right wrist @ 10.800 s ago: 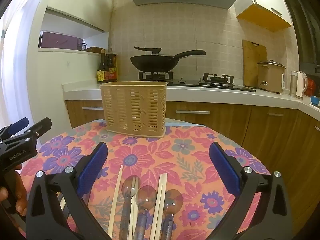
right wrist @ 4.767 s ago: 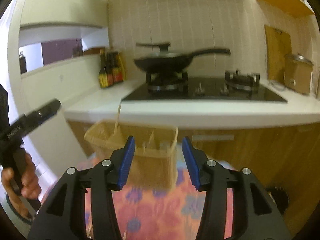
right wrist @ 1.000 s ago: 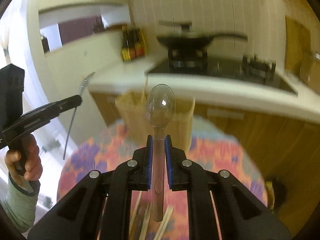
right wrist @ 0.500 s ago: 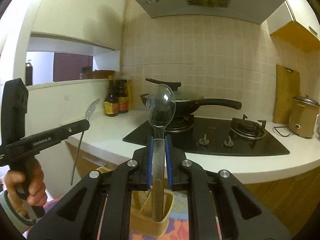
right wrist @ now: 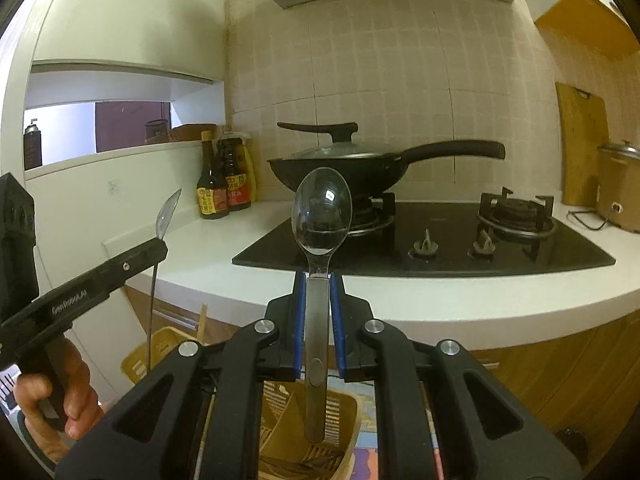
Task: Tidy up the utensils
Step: 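Open the left tool over the basket while the right tool releases its spoon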
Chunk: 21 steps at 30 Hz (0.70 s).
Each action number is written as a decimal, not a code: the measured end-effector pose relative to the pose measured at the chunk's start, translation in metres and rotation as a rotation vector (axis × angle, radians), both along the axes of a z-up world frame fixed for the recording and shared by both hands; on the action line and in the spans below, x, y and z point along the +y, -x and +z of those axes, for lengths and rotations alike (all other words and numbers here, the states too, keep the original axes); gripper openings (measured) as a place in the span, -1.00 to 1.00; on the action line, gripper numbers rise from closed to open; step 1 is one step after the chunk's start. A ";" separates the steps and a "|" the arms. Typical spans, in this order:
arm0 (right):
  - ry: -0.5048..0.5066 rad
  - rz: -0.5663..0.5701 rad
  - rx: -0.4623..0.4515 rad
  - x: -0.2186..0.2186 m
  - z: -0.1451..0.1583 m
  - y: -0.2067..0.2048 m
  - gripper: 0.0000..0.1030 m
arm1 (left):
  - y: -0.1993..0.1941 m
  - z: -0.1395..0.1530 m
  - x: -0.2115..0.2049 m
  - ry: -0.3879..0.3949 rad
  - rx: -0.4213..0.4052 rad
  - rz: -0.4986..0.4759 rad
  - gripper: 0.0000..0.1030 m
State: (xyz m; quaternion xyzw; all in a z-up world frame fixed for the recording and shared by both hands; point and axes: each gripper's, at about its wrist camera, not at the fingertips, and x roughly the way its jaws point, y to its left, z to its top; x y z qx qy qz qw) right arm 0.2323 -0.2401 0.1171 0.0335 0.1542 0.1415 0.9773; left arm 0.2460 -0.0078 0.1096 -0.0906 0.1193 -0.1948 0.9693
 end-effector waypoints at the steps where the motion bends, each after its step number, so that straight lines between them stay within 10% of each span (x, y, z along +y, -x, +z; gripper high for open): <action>1: -0.002 0.004 0.006 0.000 -0.001 0.001 -0.81 | 0.002 -0.001 0.000 -0.002 0.001 -0.003 -0.78; 13: -0.034 0.039 0.055 -0.006 -0.001 0.046 -0.65 | 0.036 -0.004 0.025 0.040 0.051 -0.050 -0.51; 17: -0.057 0.057 0.070 -0.013 0.002 0.079 -0.07 | 0.061 0.003 0.034 0.050 0.056 -0.072 -0.38; 21: -0.049 0.058 0.087 -0.015 0.006 0.114 -0.07 | 0.095 0.009 0.042 0.052 0.062 -0.090 -0.28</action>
